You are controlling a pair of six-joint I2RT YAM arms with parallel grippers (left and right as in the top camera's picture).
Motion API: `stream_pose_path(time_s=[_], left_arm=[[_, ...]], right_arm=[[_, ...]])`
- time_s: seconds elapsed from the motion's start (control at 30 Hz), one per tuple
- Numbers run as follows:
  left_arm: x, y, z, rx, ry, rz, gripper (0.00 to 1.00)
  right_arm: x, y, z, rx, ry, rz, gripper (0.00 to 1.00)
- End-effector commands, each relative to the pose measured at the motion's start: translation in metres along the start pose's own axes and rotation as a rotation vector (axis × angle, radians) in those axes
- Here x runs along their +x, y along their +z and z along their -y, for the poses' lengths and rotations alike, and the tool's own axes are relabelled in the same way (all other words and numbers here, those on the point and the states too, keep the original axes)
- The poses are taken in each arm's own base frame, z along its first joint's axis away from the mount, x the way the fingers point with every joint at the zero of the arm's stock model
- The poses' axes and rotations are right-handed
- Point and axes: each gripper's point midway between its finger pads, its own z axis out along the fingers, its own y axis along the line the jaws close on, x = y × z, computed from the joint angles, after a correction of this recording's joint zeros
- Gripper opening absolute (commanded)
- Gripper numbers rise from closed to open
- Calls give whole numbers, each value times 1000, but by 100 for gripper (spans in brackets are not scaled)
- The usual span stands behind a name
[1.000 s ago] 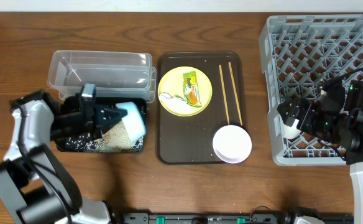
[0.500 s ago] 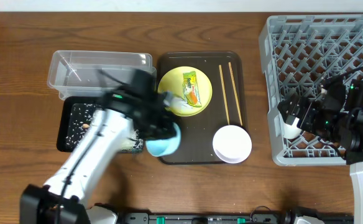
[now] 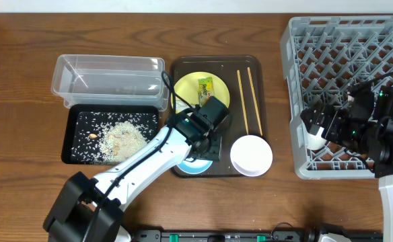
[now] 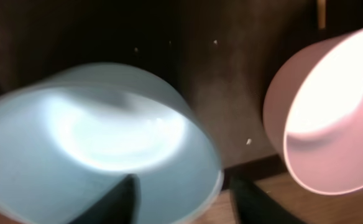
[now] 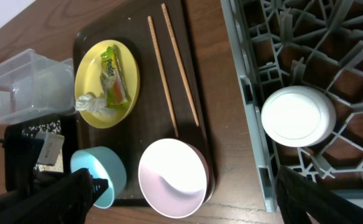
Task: Sort waste into correct bins and load items into the dishwasher rack
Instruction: 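Set the empty blue bowl back on the brown tray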
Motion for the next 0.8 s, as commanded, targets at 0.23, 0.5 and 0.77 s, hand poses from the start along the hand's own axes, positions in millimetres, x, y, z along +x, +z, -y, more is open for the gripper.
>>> stream_pose_path(time_s=[0.23,0.5,0.77], left_arm=[[-86,-51,-26,-32,35,253,71],[-117,-6,-60,-78,4,235,70],[-121,52,-87,-216,2,180,67]], right_arm=[[-3,-3,-6,-13,-32,10,92],[-3,-3,-6,-13,-32,10,92],[-2,-3,-6,-13,-31,9,92]])
